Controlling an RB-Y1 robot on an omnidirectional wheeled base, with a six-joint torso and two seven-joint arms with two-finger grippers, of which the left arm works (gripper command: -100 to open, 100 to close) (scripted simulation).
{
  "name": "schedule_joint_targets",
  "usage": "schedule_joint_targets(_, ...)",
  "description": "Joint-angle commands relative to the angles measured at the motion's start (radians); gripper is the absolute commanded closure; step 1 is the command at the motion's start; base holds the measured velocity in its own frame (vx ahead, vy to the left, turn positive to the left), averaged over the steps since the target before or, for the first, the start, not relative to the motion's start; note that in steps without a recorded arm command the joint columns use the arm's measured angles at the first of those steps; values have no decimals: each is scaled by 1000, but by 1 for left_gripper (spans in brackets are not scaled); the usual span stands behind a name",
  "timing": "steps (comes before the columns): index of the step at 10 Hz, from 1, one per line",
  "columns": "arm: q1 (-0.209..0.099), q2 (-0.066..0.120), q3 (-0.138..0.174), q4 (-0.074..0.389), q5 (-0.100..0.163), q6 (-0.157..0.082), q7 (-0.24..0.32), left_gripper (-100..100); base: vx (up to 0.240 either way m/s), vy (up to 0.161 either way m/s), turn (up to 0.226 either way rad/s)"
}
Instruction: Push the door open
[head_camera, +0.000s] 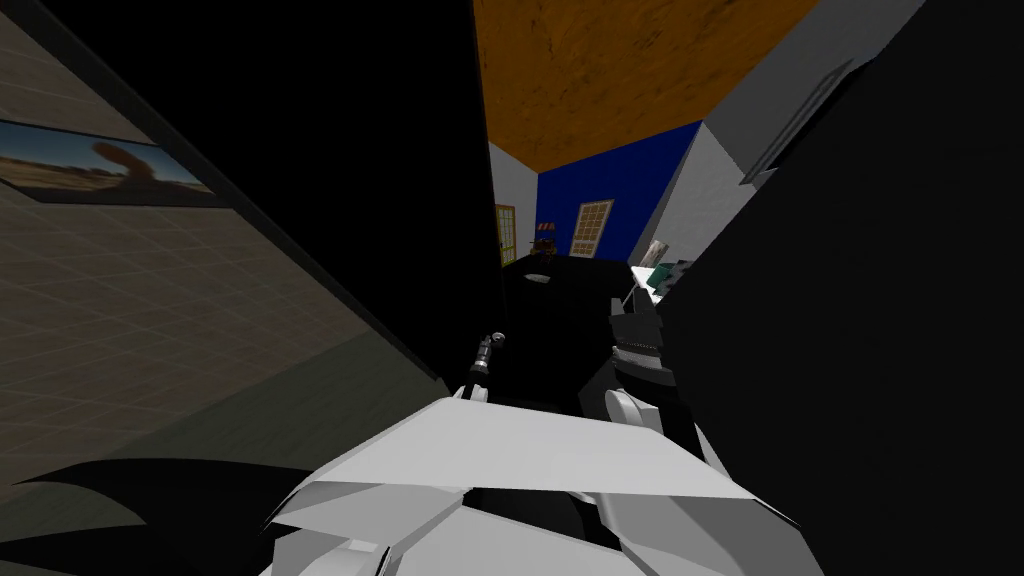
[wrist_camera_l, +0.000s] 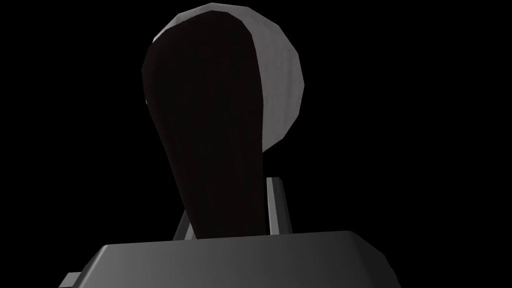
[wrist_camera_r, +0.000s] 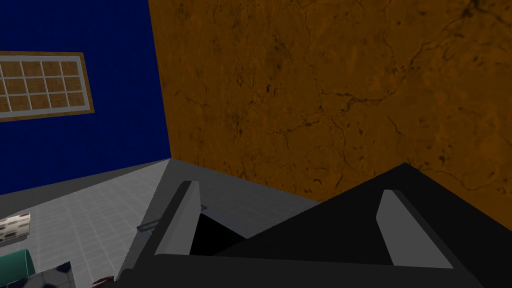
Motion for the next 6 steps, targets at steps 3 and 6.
schedule_joint_targets(3, -13, 33, 40, 1, 18, -9, -15, 100, 214, -3, 42)
schedule_joint_targets(6, -14, 41, 60, 1, 26, -10, -25, 100, 146, -5, 51)
